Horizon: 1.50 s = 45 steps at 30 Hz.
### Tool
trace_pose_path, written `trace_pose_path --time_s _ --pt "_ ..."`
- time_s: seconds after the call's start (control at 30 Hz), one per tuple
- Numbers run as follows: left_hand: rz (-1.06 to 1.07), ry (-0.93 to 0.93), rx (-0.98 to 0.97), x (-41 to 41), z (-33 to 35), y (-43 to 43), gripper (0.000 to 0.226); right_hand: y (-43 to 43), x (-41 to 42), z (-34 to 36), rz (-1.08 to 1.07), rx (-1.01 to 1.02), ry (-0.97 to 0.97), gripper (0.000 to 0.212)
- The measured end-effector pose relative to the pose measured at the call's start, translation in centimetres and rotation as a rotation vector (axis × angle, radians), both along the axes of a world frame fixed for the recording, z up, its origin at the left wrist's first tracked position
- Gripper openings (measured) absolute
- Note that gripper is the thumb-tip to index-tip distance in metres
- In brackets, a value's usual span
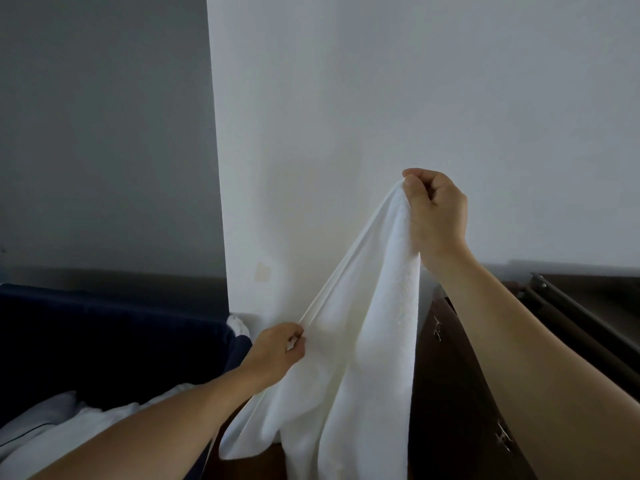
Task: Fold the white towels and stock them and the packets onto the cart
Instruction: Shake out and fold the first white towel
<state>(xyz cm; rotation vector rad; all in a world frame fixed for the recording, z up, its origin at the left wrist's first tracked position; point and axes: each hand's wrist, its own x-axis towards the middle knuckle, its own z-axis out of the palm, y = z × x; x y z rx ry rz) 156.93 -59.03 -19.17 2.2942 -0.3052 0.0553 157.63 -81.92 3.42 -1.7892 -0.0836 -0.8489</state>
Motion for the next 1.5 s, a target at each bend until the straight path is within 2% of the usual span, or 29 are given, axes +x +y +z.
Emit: trace_pose_path --time_s 0.13,0.3,0.5,0.63,0.73,0.83,0.9,1.0,1.1,1.2,1.3,1.37,1.4,1.5 --pt "0.029 0.044 -0.101 0.1 0.4 0.8 0.006 -0.9 0.3 0.0 -0.049 -0.032 -0.003 0.02" --pt "0.126 0.102 -0.257 0.3 1.7 3.0 0.014 -2.8 0.3 -0.9 -0.115 -0.07 0.045 0.025" --pt "-0.002 0.165 -0.093 0.5 1.7 5.2 0.013 -4.0 0.1 -2.6 -0.146 -0.116 0.129 0.026" --pt "0.063 0.165 -0.102 0.0 2.4 4.5 0.019 -4.1 0.1 -2.4 -0.166 -0.118 0.167 0.028" --pt "0.079 0.121 -0.126 0.4 4.9 2.9 0.024 -3.8 0.0 -2.5 -0.175 -0.22 0.211 0.026" --pt "0.023 0.059 -0.163 0.9 9.4 -0.4 0.027 -2.5 -0.6 -3.6 -0.094 -0.369 0.22 0.03" --pt "-0.018 -0.003 -0.154 1.1 12.5 -2.6 0.028 -1.3 -0.9 -4.8 0.037 -0.543 0.255 0.037" --pt "-0.116 -0.186 -0.005 1.3 16.0 -5.0 0.028 0.3 -1.4 -5.9 0.269 -0.693 0.388 0.036" --pt "-0.191 -0.293 0.104 1.3 17.5 -6.4 0.026 0.5 -1.4 -5.9 0.331 -0.655 0.442 0.009" --pt "-0.204 -0.324 0.086 1.3 17.0 -6.9 0.024 0.1 -1.2 -6.1 0.311 -0.612 0.505 0.022" --pt "-0.259 -0.287 0.031 0.9 15.9 -6.7 0.021 -0.5 -1.2 -6.6 0.302 -0.512 0.485 0.02" --pt "-0.273 -0.271 -0.042 0.6 15.2 -6.4 0.022 -0.7 -1.1 -6.2 0.258 -0.507 0.437 0.011" --pt "-0.247 -0.281 -0.083 0.5 14.8 -6.1 0.024 -0.7 -1.0 -5.8 0.227 -0.512 0.407 0.008" --pt "-0.114 -0.34 -0.189 0.4 13.3 -5.4 0.027 -0.3 -0.6 -3.8 0.11 -0.458 0.317 0.017"
